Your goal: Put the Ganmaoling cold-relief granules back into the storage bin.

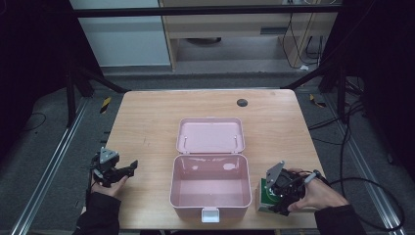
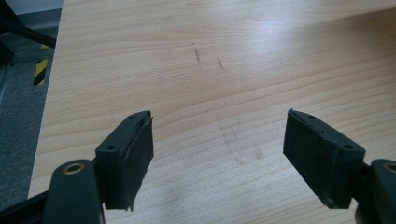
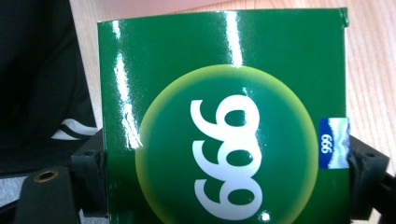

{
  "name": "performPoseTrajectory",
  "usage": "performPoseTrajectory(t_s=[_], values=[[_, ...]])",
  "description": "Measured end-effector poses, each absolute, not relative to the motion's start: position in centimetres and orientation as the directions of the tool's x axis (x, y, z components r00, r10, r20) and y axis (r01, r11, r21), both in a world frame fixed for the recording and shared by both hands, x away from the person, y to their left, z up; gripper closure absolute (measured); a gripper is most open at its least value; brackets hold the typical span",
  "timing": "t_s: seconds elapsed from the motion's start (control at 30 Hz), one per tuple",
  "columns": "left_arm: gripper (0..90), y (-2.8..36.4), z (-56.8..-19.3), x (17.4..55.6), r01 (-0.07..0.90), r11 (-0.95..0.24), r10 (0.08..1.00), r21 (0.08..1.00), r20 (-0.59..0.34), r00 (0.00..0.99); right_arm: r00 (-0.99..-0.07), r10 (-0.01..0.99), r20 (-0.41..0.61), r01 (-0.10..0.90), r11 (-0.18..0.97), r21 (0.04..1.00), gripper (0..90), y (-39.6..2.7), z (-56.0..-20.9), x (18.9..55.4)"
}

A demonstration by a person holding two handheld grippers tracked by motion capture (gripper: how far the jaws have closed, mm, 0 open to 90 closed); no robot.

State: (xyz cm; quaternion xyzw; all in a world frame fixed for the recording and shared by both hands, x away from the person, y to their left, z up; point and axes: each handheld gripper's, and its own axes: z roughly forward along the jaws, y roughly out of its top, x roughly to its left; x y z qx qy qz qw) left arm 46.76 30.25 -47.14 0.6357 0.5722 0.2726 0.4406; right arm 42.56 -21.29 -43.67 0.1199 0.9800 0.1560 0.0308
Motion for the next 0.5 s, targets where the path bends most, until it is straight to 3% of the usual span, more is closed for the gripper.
performPoseTrajectory(t_s=[0.5], values=[[23.6, 30.2, -47.2, 46.8, 0.492, 0.039, 0.968, 0.870, -0.155, 0.197, -0.960, 0.273, -0.068, 0.226, 0.892, 0.393, 15.5, -22.5, -39.9, 42.5]])
